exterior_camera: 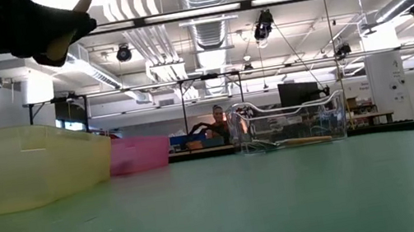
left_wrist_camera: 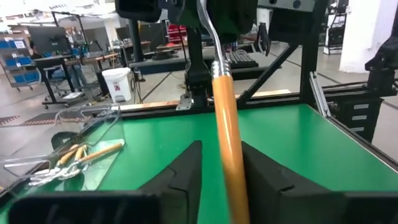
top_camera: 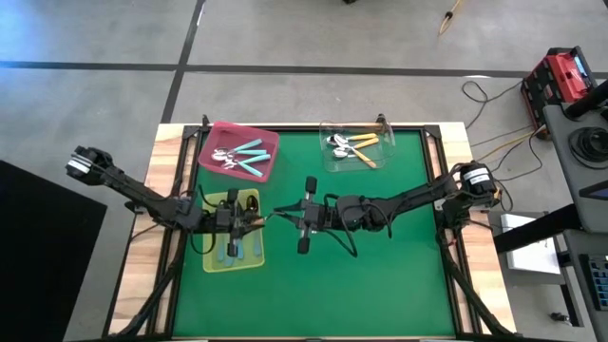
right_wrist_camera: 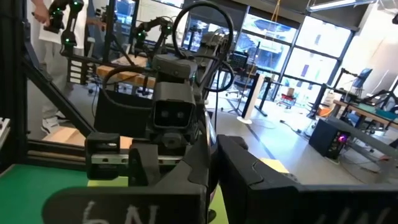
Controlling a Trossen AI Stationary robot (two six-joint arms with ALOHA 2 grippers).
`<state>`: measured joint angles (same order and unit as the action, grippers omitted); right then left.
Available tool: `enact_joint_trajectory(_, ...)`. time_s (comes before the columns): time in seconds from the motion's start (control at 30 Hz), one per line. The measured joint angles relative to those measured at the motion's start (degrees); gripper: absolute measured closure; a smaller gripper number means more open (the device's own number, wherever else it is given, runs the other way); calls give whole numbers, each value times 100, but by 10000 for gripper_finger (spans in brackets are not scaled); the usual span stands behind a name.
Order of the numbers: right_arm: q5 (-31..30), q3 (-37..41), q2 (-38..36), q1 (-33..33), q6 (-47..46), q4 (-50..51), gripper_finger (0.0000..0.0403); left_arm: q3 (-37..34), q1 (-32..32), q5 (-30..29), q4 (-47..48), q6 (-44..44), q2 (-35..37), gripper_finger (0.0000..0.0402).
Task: Sort silverware by color (type)
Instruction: Put the yellow spoon into the transparent bin
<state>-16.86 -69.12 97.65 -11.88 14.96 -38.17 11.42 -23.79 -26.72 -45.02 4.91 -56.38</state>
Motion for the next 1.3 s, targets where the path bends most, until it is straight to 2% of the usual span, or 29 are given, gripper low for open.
enact_joint_trajectory(0.2,-299,2,-124,-5,-70,390,393,1,5,-125,-47,165,101,267)
enact_joint_trajectory(0.43,-1062,0,-808,268,-938,2025,394,2,5,-918,-43,941,769,208)
enact_joint_trajectory(0.63,-2083,0,-1442,864,-1567,3385,394,4,5,-1599,-47,1618,1413,188)
enact_joint_trajectory(0.73,-2711,0,-1666,1366,-1850,3788,394,4,3,-1696,-21,1674,1592,188)
enact_joint_trajectory(0.8,-2881,0,-1768,1776,-2051,4014,394,4,0,-1701,3,1686,1642,187)
enact_joint_trajectory(1.07,-2500,15,-1880,3461,-3109,5296,394,4,0,-1932,23,1594,1600,187)
enact_joint_trajectory(1.2,-2082,256,-1815,3846,-3405,5493,394,4,0,-1930,21,1558,1565,187)
enact_joint_trajectory(1.3,-1999,506,-1800,3898,-3481,5265,394,4,2,-1930,11,1466,1544,187)
